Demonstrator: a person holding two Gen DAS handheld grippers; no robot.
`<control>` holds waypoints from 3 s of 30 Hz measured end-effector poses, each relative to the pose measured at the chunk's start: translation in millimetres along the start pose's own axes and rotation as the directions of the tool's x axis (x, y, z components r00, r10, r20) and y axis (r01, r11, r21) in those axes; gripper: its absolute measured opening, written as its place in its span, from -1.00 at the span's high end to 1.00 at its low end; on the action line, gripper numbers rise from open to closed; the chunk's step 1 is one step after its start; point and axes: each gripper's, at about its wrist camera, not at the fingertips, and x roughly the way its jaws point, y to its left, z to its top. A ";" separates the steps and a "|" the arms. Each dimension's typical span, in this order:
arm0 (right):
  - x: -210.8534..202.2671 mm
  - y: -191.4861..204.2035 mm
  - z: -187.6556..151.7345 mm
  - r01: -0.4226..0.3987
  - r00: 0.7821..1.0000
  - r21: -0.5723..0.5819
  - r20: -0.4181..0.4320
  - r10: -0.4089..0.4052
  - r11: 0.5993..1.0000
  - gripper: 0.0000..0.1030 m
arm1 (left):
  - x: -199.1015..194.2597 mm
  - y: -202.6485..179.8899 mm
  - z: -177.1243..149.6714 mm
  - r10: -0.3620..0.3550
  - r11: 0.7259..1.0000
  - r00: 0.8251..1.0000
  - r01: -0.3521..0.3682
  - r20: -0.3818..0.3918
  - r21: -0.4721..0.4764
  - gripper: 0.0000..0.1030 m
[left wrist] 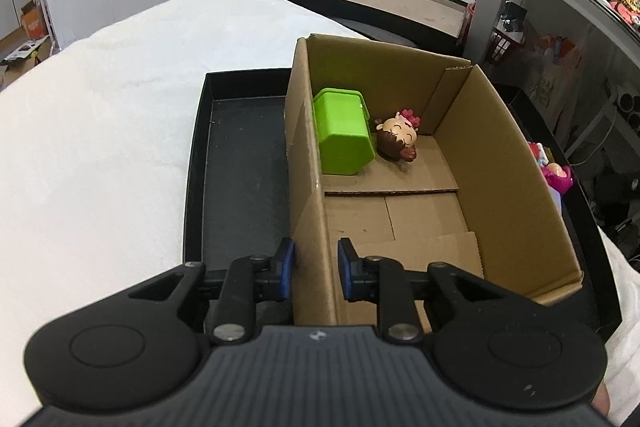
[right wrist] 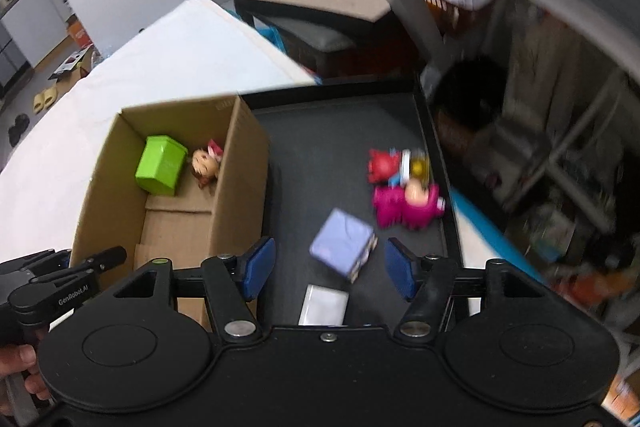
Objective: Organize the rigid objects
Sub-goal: 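Move the right gripper to the white charger and grasp it, then carry the white charger with the right gripper into the cardboard box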
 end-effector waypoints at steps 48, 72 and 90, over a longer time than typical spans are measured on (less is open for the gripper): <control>54.7 -12.3 -30.1 0.032 0.988 0.114 -0.151 -0.015 0.993 0.29 | -12.6 6.6 -0.2 -0.040 0.999 0.999 0.041 0.014 -0.020 0.67; -5.3 41.2 32.7 -0.035 0.999 -0.010 0.026 0.035 0.999 0.29 | -12.4 7.2 -0.3 -0.045 0.999 0.999 0.046 0.014 -0.023 0.67; 15.1 95.4 52.1 -0.055 0.998 -0.091 0.012 0.056 0.994 0.29 | -12.1 11.7 -0.2 -0.068 0.997 0.998 0.068 0.011 -0.041 0.66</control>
